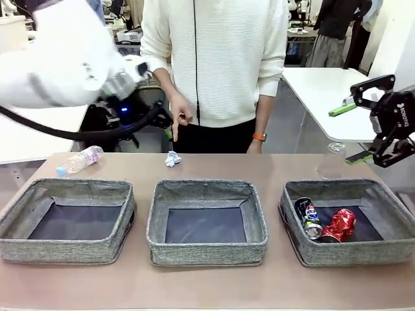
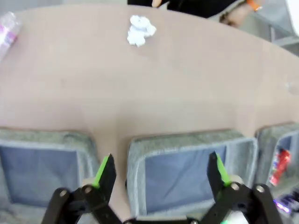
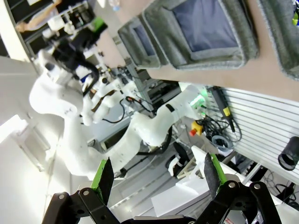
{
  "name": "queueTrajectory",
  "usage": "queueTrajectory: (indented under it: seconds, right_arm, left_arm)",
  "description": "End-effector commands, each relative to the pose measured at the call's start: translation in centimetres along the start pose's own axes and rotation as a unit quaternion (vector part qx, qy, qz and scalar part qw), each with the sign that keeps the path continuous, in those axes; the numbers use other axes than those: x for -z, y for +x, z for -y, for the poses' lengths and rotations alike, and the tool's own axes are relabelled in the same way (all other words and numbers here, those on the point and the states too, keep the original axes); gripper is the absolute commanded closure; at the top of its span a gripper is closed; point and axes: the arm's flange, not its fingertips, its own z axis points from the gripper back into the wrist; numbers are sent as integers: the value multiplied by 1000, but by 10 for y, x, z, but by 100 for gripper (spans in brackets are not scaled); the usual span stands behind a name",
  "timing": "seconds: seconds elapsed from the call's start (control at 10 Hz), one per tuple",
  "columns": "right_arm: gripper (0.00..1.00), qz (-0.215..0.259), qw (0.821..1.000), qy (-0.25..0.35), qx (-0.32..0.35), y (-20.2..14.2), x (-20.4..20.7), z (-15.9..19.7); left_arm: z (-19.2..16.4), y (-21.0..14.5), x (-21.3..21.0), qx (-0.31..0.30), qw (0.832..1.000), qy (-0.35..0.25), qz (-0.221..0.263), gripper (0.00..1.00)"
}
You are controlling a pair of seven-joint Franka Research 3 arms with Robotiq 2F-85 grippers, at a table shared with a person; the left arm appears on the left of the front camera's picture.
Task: Sort the waste into the appropriate baskets.
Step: Pick up the waste item pointed out by the person.
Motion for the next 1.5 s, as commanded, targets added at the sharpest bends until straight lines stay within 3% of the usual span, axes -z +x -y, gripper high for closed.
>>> queueTrajectory:
  seconds: [0.0,0.2,0.7,1.4]
  right_arm:
    - [0,-4,1000,7,8,-2,-3,-6]
    - [0,-4,1000,7,8,-2,-3,-6]
    - [0,-4,1000,7,8,-2,-3,-6]
    - [0,-4,1000,7,8,-2,-3,-6]
  left_arm:
    - [37,34,23,16,998,59,0,0]
    - [40,48,66,14,995,90,29,0]
    - [10,78,157,-5,991,65,117,0]
    - [-8,92,217,-32,990,51,124,0]
